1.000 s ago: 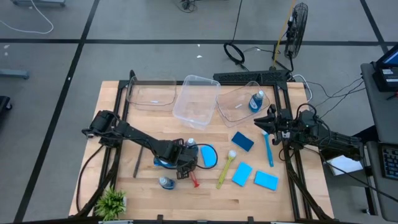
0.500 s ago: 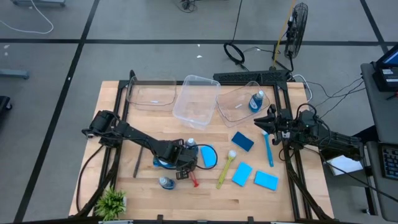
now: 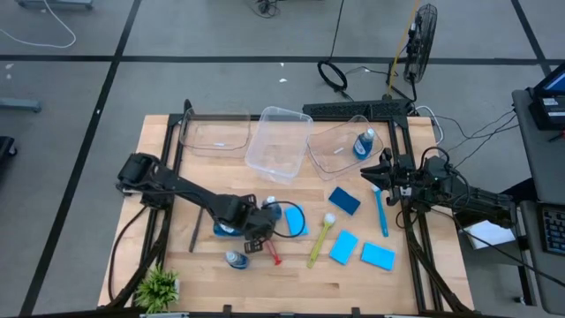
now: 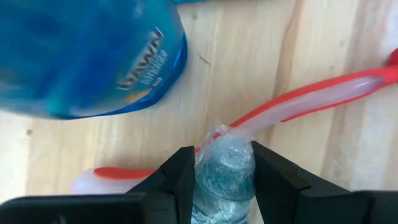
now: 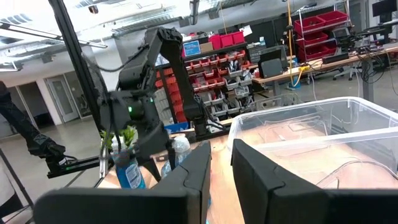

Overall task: Pick & Place Kitchen Sink Supplies
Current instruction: Put the blue dish soap into the right transparent bin

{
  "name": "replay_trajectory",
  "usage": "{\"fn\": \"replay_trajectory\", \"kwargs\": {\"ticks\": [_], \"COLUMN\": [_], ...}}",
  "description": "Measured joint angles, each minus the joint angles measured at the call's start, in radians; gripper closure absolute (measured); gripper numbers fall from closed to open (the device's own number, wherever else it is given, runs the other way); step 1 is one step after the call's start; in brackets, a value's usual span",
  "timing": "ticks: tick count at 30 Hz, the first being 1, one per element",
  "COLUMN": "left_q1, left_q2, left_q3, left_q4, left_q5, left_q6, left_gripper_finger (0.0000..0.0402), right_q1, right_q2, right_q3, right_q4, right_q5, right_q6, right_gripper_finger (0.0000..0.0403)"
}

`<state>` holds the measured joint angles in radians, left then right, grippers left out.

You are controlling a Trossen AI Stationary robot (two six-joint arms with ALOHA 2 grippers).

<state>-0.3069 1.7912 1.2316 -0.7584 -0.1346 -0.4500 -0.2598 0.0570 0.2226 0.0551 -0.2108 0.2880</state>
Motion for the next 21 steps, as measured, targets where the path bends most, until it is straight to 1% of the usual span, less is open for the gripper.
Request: {"fn": "replay_trajectory", "kwargs": {"ticks": [4, 8, 12, 16, 21], "left_q1": [0.006, 0.011, 0.016, 0.015, 0.015], "left_q2": [-0.062, -0.111, -0.111, -0.089, -0.104], "left_q3": [0.0, 0.002, 0.002, 0.002, 0.002], "left_q4": [-0.013, -0.047, -0.084, -0.085, -0.086], "left_q5": [-0.005, -0.047, -0.068, -0.066, -0.083], "left_q6": [-0.003, -0.004, -0.003, -0.017, -0.054], "left_gripper_finger": [0.027, 0.0272, 0.0274, 0.0274, 0.0274], "right_q1": [0.0, 0.0, 0.0, 0.0, 0.0], "right_q2": [0.0, 0.0, 0.0, 0.0, 0.0], "right_q3": [0.0, 0.0, 0.0, 0.0, 0.0], "right_q4": [0.0, 0.001, 0.0, 0.0, 0.001], "right_q5": [0.0, 0.0, 0.0, 0.0, 0.0], "right_q6": [0.0, 0.0, 0.0, 0.017, 0.017], "right_gripper_finger": [0.0348, 0.0348, 0.0348, 0.0348, 0.0348]}}
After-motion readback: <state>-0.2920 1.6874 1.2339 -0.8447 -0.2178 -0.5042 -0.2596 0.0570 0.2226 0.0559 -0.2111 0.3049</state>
